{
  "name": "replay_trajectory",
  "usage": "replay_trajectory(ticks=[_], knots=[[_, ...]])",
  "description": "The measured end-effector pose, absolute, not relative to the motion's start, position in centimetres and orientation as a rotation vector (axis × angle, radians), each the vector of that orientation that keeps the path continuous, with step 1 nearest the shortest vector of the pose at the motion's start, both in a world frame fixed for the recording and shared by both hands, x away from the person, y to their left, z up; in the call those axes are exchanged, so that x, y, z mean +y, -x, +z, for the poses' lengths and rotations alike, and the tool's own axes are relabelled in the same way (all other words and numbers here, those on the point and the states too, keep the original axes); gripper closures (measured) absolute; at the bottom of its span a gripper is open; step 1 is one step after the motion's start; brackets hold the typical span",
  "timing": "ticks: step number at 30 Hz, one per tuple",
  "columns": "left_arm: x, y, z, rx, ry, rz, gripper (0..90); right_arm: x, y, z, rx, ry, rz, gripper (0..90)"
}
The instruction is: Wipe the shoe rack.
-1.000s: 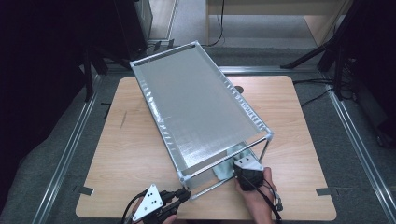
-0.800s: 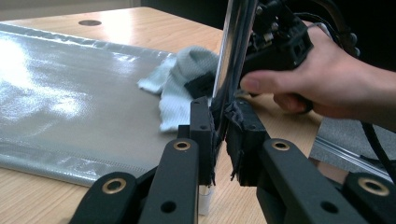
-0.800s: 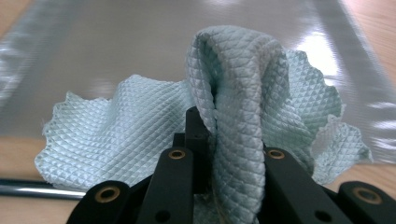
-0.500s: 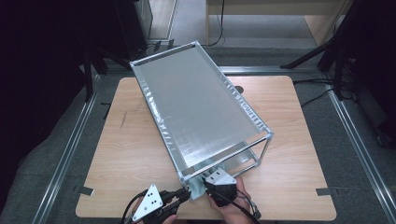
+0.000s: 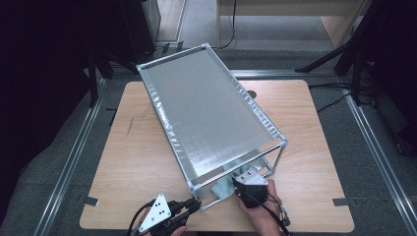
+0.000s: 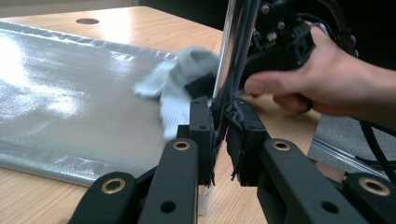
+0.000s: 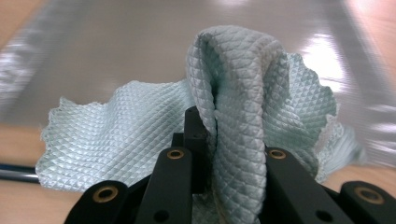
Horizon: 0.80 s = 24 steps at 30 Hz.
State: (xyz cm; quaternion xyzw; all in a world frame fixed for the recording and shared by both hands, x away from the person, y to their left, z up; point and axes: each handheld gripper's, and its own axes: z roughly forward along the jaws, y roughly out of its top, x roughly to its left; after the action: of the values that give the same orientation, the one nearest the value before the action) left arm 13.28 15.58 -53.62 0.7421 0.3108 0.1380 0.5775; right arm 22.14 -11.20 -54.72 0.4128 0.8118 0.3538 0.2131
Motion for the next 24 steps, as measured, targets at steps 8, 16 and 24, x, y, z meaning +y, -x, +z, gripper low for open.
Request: replay_trajectory(ticks=[8, 16, 24], knots=[[15.6, -13.3, -53.6, 0.726, -1.739, 0.324, 80.6, -15.7, -23.4, -53.7, 2.126, -1.252, 0.928, 79.8], [15.6, -13.3, -53.6, 0.727, -1.737, 0.323, 80.6, -16.6, -23.6, -53.9, 2.109, -1.290, 0.887, 80.0], [15.6, -13.3, -53.6, 0.727, -1.738, 0.323, 80.5, -14.3, -22.9, -54.3, 2.171, -1.232, 0.917, 80.1]])
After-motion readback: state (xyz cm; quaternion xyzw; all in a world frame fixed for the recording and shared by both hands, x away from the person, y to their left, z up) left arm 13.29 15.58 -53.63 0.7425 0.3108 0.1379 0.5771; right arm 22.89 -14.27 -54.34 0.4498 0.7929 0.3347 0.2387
